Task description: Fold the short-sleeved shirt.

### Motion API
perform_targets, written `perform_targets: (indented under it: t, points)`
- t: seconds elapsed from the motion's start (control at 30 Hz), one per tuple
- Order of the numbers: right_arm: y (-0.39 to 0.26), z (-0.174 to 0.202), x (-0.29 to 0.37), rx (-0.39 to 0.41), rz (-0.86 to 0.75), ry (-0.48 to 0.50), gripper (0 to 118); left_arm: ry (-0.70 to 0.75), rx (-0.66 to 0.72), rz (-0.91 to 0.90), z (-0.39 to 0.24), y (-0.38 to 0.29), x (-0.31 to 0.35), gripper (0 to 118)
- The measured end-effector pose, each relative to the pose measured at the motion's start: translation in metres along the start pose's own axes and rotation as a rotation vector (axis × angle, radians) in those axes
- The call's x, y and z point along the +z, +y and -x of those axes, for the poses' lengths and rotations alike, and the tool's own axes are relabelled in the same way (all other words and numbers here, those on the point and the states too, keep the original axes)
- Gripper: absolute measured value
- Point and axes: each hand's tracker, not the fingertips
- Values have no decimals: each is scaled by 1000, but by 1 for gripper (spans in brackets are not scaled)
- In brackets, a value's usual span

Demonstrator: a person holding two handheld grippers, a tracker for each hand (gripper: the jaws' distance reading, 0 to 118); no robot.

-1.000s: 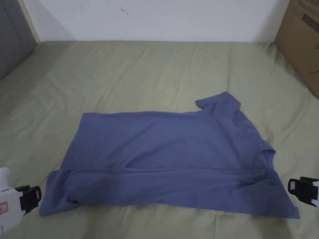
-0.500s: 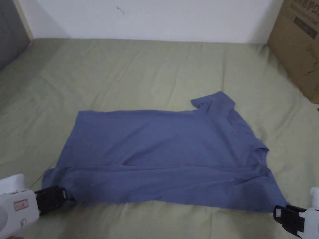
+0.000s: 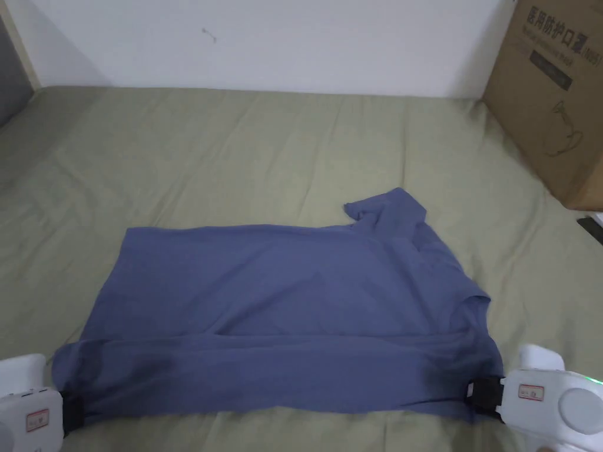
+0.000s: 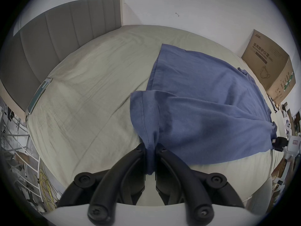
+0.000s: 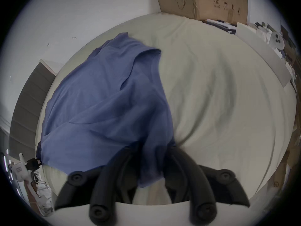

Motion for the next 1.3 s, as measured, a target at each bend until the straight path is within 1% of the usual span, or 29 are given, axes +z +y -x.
perform_targets:
  t: [0.03, 0.07, 0.1, 0.13, 0.2, 0.27, 0.33, 0.4, 0.53, 0.57, 0.6, 0.63, 0.67, 0.7, 0.77, 0.8, 0.83, 0.87, 0.9, 0.93, 0.97, 1.0, 1.03, 1.07, 1.1, 1.17, 1.2, 1.27, 1.3]
  points:
    - [2, 8, 9, 65, -7, 22, 8, -8, 3, 1, 1, 2, 2, 8]
    - [4, 13, 12, 86, 4, 7, 8, -15, 3, 1, 2, 3, 4, 8]
    - [3, 15, 16, 121, -2, -36, 8, -20, 1, -1, 4, 4, 6, 8]
    - [3, 13, 20, 112, -4, -15, 8, -27, 7, -3, 13, 5, 2, 8]
    - [5, 6, 41, 66, -12, 32, 8, -40, 3, -4, 16, 7, 11, 8]
    - [3, 3, 66, 82, -37, 69, 8, -54, -18, -9, 15, 5, 29, 8]
    - [-5, 4, 92, 103, -28, 53, 8, -73, -56, -2, 16, -1, 43, 8]
    - [-21, 1, 108, 154, -29, 12, 8, -43, -75, -1, 21, -12, 56, 8]
    - [-59, -23, 99, 124, 39, 39, 8, -57, -60, 23, 33, -40, 62, 8]
    - [-69, -27, 90, 122, 53, 36, 13, -66, -42, 45, 34, -48, 58, 12]
    - [-77, -25, 84, 124, 71, 5, 31, -77, -28, 63, 34, -54, 54, 31]
    - [-84, -22, 79, 129, 81, -60, 60, -67, -33, 84, 35, -58, 47, 61]
    - [-87, -19, 77, 134, 99, -72, 90, -47, -32, 101, 35, -60, 42, 101]
    - [-90, -16, 80, 137, 89, -54, 94, -47, -31, 97, 33, -59, 45, 114]
    - [-86, -9, 89, 139, 52, -51, 93, -91, -4, 36, 33, -56, 57, 114]
    - [-82, -5, 96, 158, 31, -53, 93, -74, 5, 40, 34, -50, 61, 114]
    - [-76, 0, 105, 176, 0, -58, 93, -47, 35, 0, 33, -44, 66, 114]
    - [-70, 4, 111, 194, -21, -51, 87, -55, 29, -15, 30, -37, 72, 105]
    - [-61, 8, 121, 208, -37, -48, 68, -71, 30, -73, 27, -29, 81, 87]
    - [-54, 12, 128, 216, -58, -43, 43, -81, 32, -107, 22, -21, 88, 56]
    - [-45, 18, 135, 230, -89, -45, 6, -85, 10, -110, 17, -12, 91, 18]
    - [-35, 23, 141, 226, -122, -61, 1, -71, 0, -126, 10, -4, 91, 9]
    - [-28, 27, 144, 214, -134, -67, 0, -57, 5, -151, 7, 1, 90, 8]
    - [-18, 29, 147, 207, -140, -59, 0, -67, 0, -150, 1, 7, 90, 0]
    - [-8, 32, 149, 206, -130, -41, 0, -82, -6, -152, -4, 13, 89, 0]
    - [6, 38, 150, 198, -173, -11, 0, -81, 1, -160, -13, 22, 85, 0]
    - [15, 40, 145, 206, -180, -8, 0, -89, 2, -163, -18, 27, 81, 0]
    - [39, 42, 133, 188, -171, 0, 0, -114, -13, -144, -23, 40, 70, 0]
    - [52, 40, 124, 191, -187, 29, 0, -114, -21, -138, -24, 47, 64, 0]
